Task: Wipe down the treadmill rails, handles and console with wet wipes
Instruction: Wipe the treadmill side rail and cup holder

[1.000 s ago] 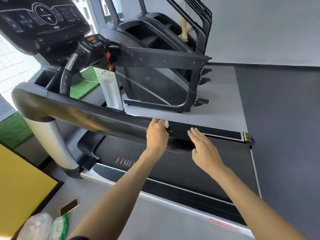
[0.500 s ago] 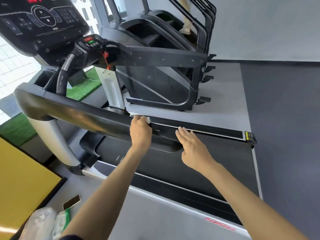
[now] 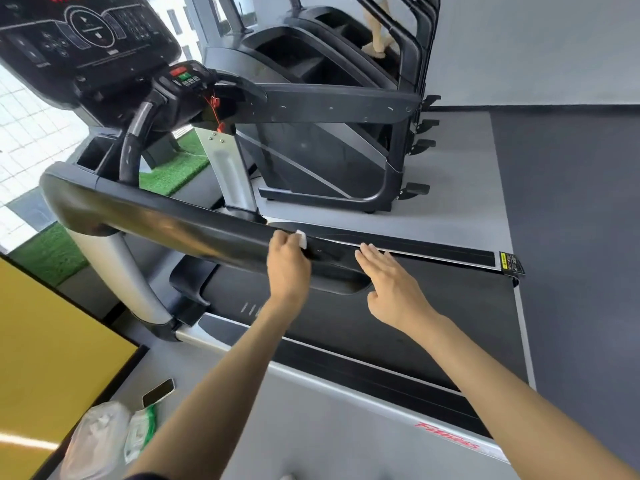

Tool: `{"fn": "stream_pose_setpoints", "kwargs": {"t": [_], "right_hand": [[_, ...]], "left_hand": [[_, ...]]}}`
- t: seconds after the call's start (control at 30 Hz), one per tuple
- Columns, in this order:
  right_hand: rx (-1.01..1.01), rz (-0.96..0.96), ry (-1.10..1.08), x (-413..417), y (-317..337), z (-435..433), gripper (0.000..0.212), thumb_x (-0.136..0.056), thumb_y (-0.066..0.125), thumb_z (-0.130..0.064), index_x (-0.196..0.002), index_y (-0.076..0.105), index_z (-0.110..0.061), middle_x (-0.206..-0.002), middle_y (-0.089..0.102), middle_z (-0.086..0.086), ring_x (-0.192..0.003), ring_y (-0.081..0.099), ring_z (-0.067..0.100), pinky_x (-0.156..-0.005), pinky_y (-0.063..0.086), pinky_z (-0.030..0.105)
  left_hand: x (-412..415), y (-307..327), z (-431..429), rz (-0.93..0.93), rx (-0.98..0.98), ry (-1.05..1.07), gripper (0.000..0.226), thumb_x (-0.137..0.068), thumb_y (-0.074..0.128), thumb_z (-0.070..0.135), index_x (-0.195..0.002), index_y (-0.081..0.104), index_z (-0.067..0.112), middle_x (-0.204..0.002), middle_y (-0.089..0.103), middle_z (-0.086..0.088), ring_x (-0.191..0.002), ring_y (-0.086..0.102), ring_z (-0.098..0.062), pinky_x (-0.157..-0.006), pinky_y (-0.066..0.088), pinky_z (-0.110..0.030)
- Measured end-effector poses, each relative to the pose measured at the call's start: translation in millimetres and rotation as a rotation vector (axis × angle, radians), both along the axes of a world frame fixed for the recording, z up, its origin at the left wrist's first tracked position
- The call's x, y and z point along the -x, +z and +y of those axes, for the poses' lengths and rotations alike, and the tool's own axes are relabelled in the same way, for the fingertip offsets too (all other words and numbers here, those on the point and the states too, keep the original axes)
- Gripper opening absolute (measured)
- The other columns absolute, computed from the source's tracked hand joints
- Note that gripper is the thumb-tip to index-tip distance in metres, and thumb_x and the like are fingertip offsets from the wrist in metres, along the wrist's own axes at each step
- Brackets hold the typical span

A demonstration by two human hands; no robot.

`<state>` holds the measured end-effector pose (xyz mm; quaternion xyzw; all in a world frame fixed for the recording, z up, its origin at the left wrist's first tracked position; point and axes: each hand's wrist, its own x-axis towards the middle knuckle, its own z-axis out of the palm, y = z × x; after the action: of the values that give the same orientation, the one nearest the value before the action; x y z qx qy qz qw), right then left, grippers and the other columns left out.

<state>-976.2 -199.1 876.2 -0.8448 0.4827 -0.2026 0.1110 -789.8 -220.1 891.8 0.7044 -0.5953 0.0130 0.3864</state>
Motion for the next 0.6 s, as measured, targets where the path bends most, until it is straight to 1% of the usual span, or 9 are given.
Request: {"fn": "stream_pose_setpoints", "kwargs": {"t": [0.1,0.2,0.23,0.27,0.33,0.37,0.47,0.53,0.6], "right_hand": [[0.003,0.002,-0.001,0,-2,0,0.073,-0.086,0.045,0.004,-0.151,0.015,-0.008,-0.160,0.008,0.005,-0.148,0.003,0.013,-0.115,-0.006,0.019],[0.014,0.006,0.005,1,0,-1,0.074,-0.086,0.047,0.002,-0.152,0.015,-0.008,-0.160,0.008,0.004,-0.148,0.003,0.013,-0.114,-0.007,0.017],[0.014,0.004,0.004,1,0,-1,0.074,-0.086,0.046,0.002,-0.152,0.016,-0.008,-0.160,0.009,0.004,-0.148,0.004,0.012,-0.114,-0.007,0.016],[0.012,-0.002,0.000,1,-1,-1,0.073,-0.086,0.045,0.003,-0.152,0.016,-0.008,-0.160,0.010,0.004,-0.148,0.005,0.012,-0.113,-0.008,0.016],[0.010,-0.011,-0.005,0,-2,0,0.073,-0.085,0.043,0.004,-0.152,0.016,-0.008,-0.160,0.010,0.004,-0.148,0.005,0.013,-0.113,-0.008,0.016],[0.009,-0.008,-0.002,0,-3,0,0.073,-0.085,0.043,0.004,-0.152,0.016,-0.008,-0.160,0.010,0.004,-0.148,0.005,0.013,-0.113,-0.007,0.016],[0.007,-0.013,-0.007,0,-3,0,0.073,-0.085,0.044,0.004,-0.151,0.016,-0.008,-0.160,0.010,0.005,-0.148,0.006,0.013,-0.115,-0.006,0.018],[-0.001,-0.013,-0.005,1,-1,0,0.073,-0.085,0.045,0.004,-0.151,0.017,-0.007,-0.160,0.010,0.005,-0.148,0.006,0.014,-0.115,-0.006,0.018],[-0.017,0.008,0.004,2,-1,-1,0.074,-0.085,0.046,0.003,-0.152,0.016,-0.008,-0.160,0.009,0.004,-0.148,0.005,0.013,-0.114,-0.006,0.018]], "left_hand": [[30,-14,14,-0.054,0.012,-0.199,0.028,-0.068,0.046,-0.019,-0.080,0.064,-0.001,-0.075,0.049,-0.013,-0.060,0.049,-0.031,-0.052,0.042,-0.032],[26,-11,25,-0.122,0.013,-0.456,0.024,-0.078,0.052,-0.009,-0.091,0.069,0.002,-0.077,0.053,-0.010,-0.063,0.050,-0.021,-0.056,0.043,-0.029],[16,-7,24,-0.094,0.046,-0.437,0.022,-0.081,0.055,-0.008,-0.094,0.070,0.002,-0.078,0.053,-0.010,-0.065,0.050,-0.018,-0.059,0.041,-0.025],[4,-2,21,-0.040,0.079,-0.341,0.020,-0.083,0.058,-0.008,-0.096,0.071,0.002,-0.078,0.053,-0.011,-0.066,0.050,-0.017,-0.061,0.040,-0.024],[-21,4,10,0.050,0.061,-0.086,0.024,-0.085,0.053,-0.011,-0.097,0.071,0.000,-0.082,0.051,-0.010,-0.070,0.052,-0.024,-0.067,0.043,-0.031],[-28,3,6,0.053,0.028,-0.017,0.028,-0.084,0.048,-0.013,-0.096,0.070,0.000,-0.083,0.050,-0.009,-0.071,0.052,-0.028,-0.068,0.044,-0.035],[-6,-7,13,-0.080,0.027,-0.117,0.030,-0.073,0.042,-0.013,-0.085,0.066,-0.001,-0.077,0.049,-0.011,-0.064,0.049,-0.029,-0.058,0.043,-0.037],[20,-19,22,-0.135,0.032,-0.257,0.026,-0.071,0.044,-0.013,-0.083,0.062,0.001,-0.074,0.047,-0.009,-0.060,0.047,-0.027,-0.053,0.038,-0.033],[32,-19,28,-0.181,0.027,-0.399,0.022,-0.074,0.050,-0.013,-0.083,0.062,0.003,-0.075,0.047,-0.007,-0.061,0.046,-0.024,-0.051,0.040,-0.033]]}}
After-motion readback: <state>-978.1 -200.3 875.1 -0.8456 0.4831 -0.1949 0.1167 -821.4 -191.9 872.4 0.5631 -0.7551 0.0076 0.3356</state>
